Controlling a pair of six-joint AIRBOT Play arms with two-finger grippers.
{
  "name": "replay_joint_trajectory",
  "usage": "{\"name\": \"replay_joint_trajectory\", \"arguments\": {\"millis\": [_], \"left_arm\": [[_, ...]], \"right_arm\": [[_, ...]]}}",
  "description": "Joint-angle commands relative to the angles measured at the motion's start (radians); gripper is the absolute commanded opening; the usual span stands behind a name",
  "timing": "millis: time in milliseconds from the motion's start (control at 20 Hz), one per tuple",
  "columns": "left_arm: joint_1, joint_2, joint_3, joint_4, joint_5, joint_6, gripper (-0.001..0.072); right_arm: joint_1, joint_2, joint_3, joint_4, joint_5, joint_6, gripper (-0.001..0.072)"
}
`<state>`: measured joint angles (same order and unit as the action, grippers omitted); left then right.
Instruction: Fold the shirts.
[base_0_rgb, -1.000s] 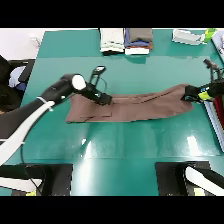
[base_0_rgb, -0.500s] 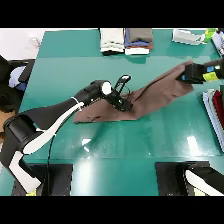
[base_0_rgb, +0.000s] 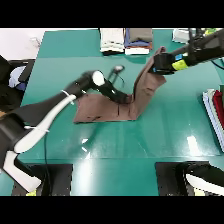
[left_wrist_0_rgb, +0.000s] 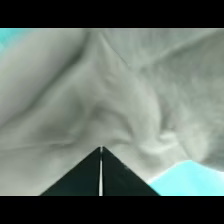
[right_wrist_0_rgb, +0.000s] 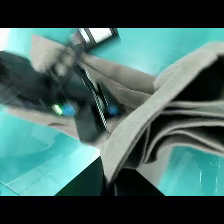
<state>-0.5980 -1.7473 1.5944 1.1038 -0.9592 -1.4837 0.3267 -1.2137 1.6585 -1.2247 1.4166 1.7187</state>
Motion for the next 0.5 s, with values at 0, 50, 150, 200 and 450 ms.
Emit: {"name": "replay_joint_trajectory", "arguments": {"millis": [0, 50, 150, 200, 450], "left_arm": [[0.145, 0.154, 0.006, 0.111, -0.038, 0.001, 0.0025], [0.193, 0.209, 0.006, 0.151, -0.055, 0.001, 0.0025], [0.288, 0.321, 0.006, 0.235, -0.097, 0.019, 0.0025], [0.335, 0.375, 0.006, 0.268, -0.119, 0.027, 0.0026], [0.484, 0.557, 0.006, 0.318, -0.169, 0.027, 0.0026]], "right_arm": [[0.094, -0.066, 0.036, 0.003, -0.069, 0.02, 0.0012], [0.129, -0.086, 0.036, 0.004, -0.106, 0.021, 0.0013], [0.222, -0.142, 0.036, 0.004, -0.199, 0.022, 0.0012], [0.27, -0.174, 0.036, 0.004, -0.25, 0.022, 0.0013], [0.497, -0.398, 0.039, 0.006, -0.565, -0.04, 0.0069]]}}
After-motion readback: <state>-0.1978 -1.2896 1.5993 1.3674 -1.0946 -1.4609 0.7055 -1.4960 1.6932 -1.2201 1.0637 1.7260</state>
